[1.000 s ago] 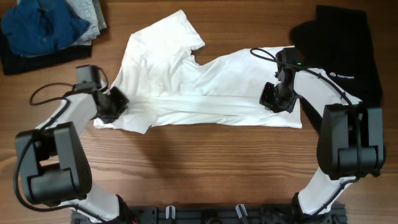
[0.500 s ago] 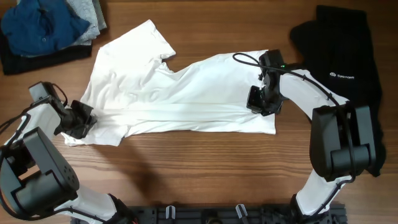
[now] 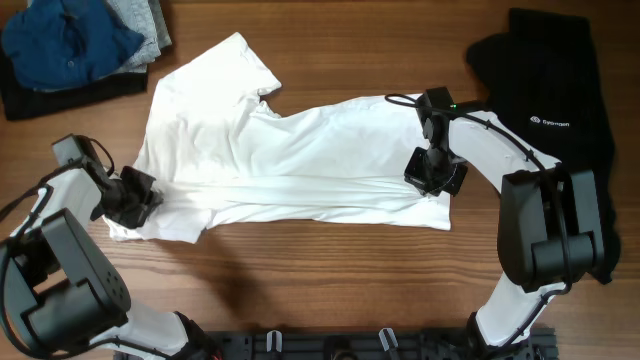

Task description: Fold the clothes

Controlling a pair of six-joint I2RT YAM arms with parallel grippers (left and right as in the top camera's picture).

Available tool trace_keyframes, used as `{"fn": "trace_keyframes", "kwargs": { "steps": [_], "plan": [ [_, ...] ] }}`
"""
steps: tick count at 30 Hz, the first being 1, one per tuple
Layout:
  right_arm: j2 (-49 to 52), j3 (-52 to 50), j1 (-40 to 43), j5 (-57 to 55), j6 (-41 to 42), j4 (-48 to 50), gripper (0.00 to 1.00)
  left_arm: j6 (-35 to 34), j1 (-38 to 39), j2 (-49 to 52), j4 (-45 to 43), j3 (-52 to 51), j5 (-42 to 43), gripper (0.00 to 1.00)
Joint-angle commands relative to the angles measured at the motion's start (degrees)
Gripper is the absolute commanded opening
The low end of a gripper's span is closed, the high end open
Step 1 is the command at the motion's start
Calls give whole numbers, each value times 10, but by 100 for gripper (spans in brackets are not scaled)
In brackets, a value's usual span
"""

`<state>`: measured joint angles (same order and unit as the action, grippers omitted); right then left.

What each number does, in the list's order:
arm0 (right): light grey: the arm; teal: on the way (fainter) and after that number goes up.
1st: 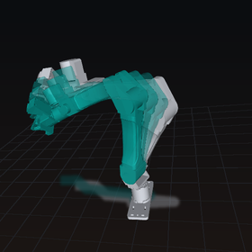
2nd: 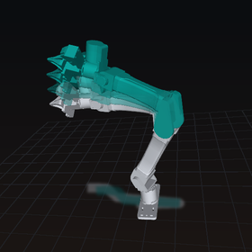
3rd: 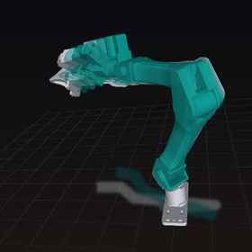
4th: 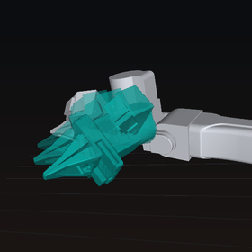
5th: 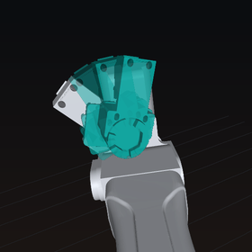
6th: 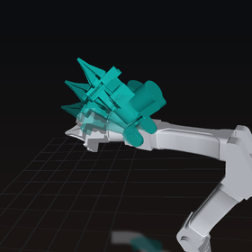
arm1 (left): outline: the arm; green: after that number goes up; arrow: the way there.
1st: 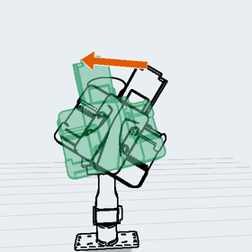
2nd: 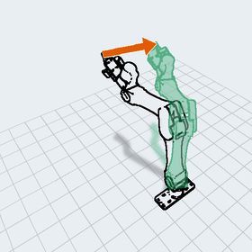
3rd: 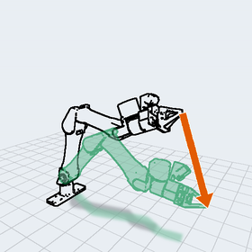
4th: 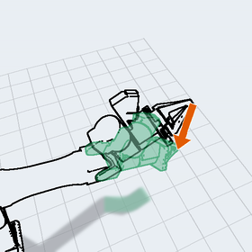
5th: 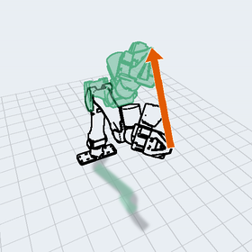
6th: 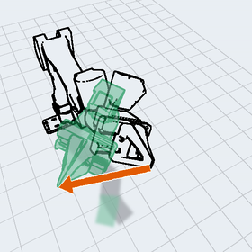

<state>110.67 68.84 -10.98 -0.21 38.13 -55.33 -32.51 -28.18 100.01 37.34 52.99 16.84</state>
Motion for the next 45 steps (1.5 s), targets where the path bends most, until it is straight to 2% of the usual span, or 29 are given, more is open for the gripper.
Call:
{"fn": "trace_keyframes", "kwargs": {
  "steps": [1,11,12,14,15,16,18,21,25,30,33,39,45],
  "plan": [
    [-13,0,6,-99,32,0,4,-8,19,-60,14,-12,-38,4],
    [-103,27,16,-110,19,-11,5,-10,80,-218,17,-12,-38,4],
    [-110,31,17,-110,11,-11,11,-10,83,-233,3,-12,-38,4],
    [-121,48,21,-110,-1,-9,38,-10,90,-255,-28,-12,-38,6],
    [-123,57,23,-110,-9,-7,49,-10,94,-262,-43,-12,-38,20],
    [-123,72,25,-110,-20,-7,61,-10,98,-266,-53,-10,-36,43],
    [-123,106,33,-101,-41,-6,82,-10,114,-269,-75,2,-20,75],
    [-123,152,43,-76,-79,-4,91,-8,148,-261,-88,37,-8,90],
    [-123,214,58,-50,-111,6,98,39,220,-228,-86,114,-8,99],
    [-123,247,80,-11,-127,31,99,76,299,-148,-55,235,-53,99],
    [-121,247,96,22,-127,46,100,110,337,-66,-34,321,-63,99],
    [-100,247,104,44,-179,47,99,135,360,95,-20,449,-77,99],
    [-60,246,104,44,-183,39,100,144,360,195,-31,489,-80,100]
  ]
}}
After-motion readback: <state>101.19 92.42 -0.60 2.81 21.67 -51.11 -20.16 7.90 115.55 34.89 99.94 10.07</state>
